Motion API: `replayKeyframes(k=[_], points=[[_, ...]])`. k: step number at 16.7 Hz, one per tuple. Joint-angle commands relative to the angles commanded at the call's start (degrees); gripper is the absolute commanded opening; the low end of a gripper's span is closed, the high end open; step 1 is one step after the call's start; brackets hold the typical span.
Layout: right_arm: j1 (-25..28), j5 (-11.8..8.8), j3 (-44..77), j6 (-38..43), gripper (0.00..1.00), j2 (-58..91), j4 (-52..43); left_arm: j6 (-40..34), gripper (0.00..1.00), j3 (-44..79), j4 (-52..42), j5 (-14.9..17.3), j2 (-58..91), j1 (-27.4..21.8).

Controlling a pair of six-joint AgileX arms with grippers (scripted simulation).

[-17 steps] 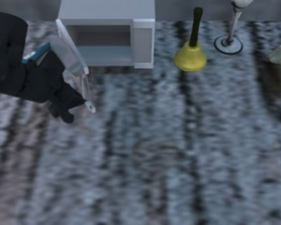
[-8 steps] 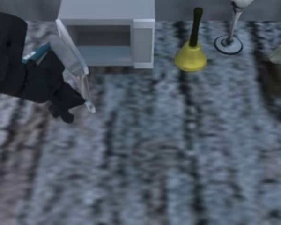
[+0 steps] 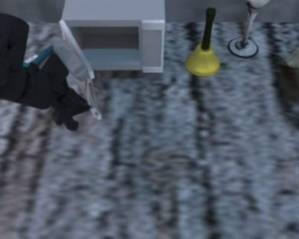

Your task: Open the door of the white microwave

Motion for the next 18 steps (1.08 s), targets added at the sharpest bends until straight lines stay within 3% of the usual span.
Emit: replayKeyframes(k=[18], points=[[0.0, 0.0, 0.0, 0.0, 1.0, 0.0, 0.0, 5.8, 0.0, 1.44, -3.66, 2.54, 0.85, 2.1]])
